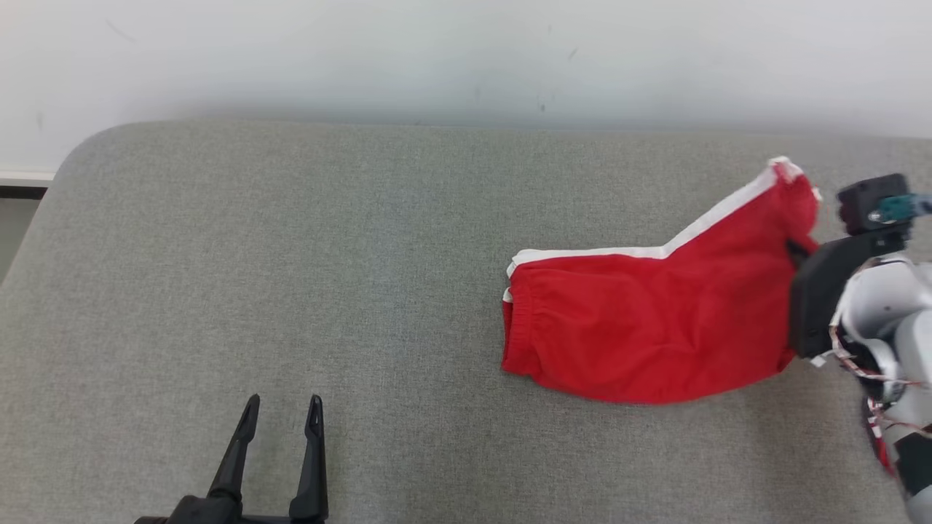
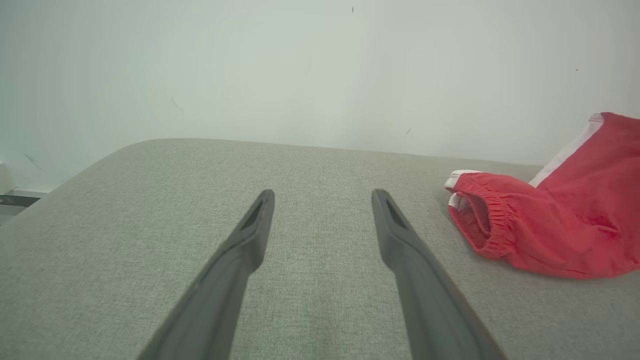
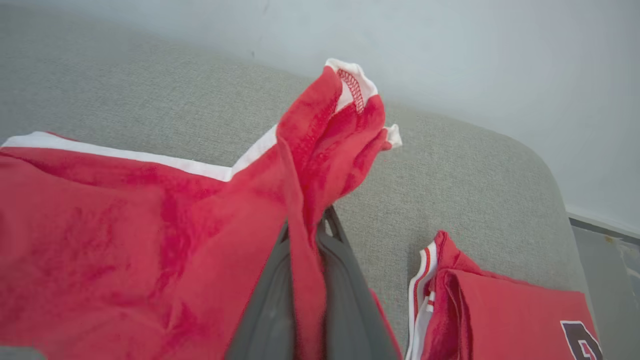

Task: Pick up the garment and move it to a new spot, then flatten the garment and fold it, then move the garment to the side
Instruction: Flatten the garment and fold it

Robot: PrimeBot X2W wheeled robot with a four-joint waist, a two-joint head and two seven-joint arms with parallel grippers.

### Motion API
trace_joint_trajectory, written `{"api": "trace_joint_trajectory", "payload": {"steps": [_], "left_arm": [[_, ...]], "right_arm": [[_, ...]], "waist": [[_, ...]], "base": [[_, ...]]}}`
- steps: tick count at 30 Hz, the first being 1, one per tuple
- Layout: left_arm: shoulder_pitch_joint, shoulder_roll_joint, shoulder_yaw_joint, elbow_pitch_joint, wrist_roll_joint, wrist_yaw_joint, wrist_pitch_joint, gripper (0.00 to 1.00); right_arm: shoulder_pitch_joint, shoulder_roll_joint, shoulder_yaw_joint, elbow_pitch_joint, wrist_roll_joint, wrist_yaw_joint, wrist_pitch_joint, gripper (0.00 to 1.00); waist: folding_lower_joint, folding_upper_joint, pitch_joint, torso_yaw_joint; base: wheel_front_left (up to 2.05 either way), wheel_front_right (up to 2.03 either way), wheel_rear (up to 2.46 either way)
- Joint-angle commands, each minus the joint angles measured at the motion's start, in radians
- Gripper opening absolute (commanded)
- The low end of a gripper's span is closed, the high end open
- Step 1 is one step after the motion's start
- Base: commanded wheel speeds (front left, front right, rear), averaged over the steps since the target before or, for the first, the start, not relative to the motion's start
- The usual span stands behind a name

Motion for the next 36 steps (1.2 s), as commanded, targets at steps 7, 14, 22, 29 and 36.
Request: {"api": "trace_joint_trajectory", "payload": {"steps": [7,14,22,29,36], "left_arm": [[0.023,-0.001,-0.010,0.006,-0.010,0.000,-0.003,1.00],[0.018,0.000,-0.021,0.014,-0.016,-0.006,-0.003,1.00],[0.008,-0.001,-0.030,0.018,-0.024,-0.005,-0.003,1.00],[0.004,-0.001,-0.027,0.016,-0.029,-0.001,-0.003,1.00],[0.008,0.000,-0.011,0.012,-0.021,0.001,-0.003,1.00]], "right_arm": [[0.032,0.048,0.119,-0.118,0.035,-0.003,0.081,0.00],[-0.008,0.126,0.201,-0.067,0.052,-0.003,0.081,0.00],[-0.061,0.229,0.246,0.071,0.037,-0.003,0.031,0.00],[-0.096,0.302,0.270,0.153,0.092,-0.003,-0.025,1.00],[-0.119,0.301,0.239,0.086,0.211,-0.003,-0.130,1.00]], "waist": [[0.0000,0.0000,-0.012,0.009],[0.0000,0.0000,-0.006,0.032],[0.0000,0.0000,0.008,0.066],[0.0000,0.0000,0.019,0.068],[0.0000,0.0000,0.010,0.038]], "base": [[0.00,0.00,0.00],[0.00,0.00,0.00],[0.00,0.00,0.00],[0.00,0.00,0.00],[0.00,0.00,0.00]]}}
